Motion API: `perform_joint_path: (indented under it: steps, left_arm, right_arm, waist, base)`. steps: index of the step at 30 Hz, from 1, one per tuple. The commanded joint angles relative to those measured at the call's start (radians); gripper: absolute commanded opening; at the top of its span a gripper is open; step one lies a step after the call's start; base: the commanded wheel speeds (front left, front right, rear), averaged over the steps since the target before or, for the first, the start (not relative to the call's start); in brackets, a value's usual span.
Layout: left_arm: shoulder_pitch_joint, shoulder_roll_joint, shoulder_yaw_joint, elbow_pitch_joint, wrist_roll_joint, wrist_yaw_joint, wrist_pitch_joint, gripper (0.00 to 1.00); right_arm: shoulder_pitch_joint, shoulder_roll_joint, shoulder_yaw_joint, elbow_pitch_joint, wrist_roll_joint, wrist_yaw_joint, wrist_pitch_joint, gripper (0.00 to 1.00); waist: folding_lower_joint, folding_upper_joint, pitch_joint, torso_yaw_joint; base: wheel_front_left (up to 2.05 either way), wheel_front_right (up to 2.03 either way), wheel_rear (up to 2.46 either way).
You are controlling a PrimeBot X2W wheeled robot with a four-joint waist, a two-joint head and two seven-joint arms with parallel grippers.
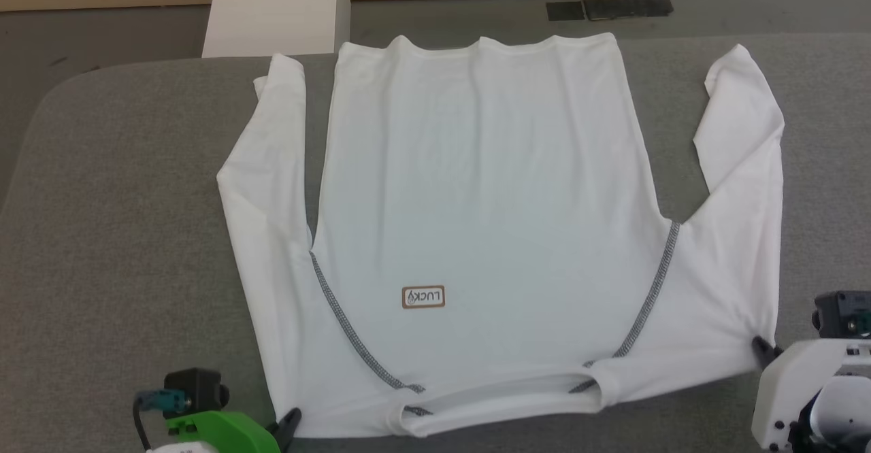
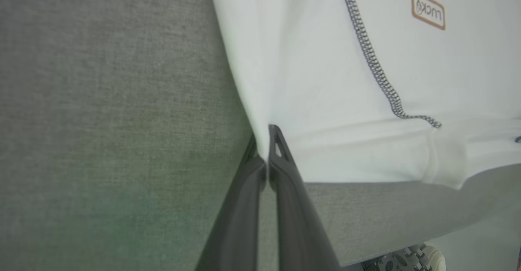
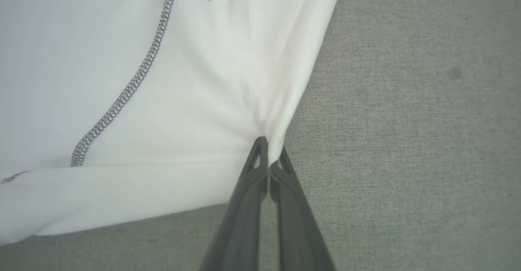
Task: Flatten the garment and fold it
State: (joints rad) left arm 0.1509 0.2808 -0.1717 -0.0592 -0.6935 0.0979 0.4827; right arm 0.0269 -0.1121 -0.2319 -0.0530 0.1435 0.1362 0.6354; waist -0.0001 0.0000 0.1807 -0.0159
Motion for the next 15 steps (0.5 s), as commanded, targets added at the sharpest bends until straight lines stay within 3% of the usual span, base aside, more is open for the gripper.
perform_joint_path:
  steps: [1, 7, 13, 14, 15]
  left_arm:
    - [0.038, 0.013, 0.008, 0.012, -0.003, 0.016, 0.008, 0.00]
    - [0.066, 0.000, -0.016, 0.017, 0.000, 0.019, 0.010, 0.00]
    - [0.052, -0.011, -0.030, 0.043, 0.008, 0.023, 0.002, 0.00]
    - [0.047, -0.017, -0.029, 0.044, 0.009, 0.026, -0.006, 0.52]
    - [0.044, -0.023, -0.028, 0.045, 0.008, 0.028, -0.012, 1.00]
  right_arm:
    - [0.023, -0.001, -0.025, 0.000, -0.014, -0.006, 0.010, 0.00]
    - [0.090, 0.037, -0.057, 0.016, -0.029, -0.006, 0.086, 0.00]
    - [0.086, 0.054, -0.068, 0.041, -0.035, -0.006, 0.071, 0.00]
    - [0.082, 0.056, -0.071, 0.041, -0.033, -0.006, 0.053, 0.42]
    - [0.081, 0.057, -0.073, 0.042, -0.030, -0.006, 0.042, 0.93]
  waist:
    - [0.0001, 0.0000, -0.005, 0.008]
    - [0.0001, 0.0000, 0.004, 0.018]
    - [0.0001, 0.0000, 0.007, 0.010]
    - [0.0001, 0.0000, 0.004, 0.010]
    - [0.0001, 0.0000, -0.001, 0.010]
  base:
    - [0.00, 0.00, 0.00]
    - [0.00, 0.00, 0.00]
    - [0.00, 0.00, 0.00]
    - [0.00, 0.00, 0.00]
    - [0.00, 0.00, 0.00]
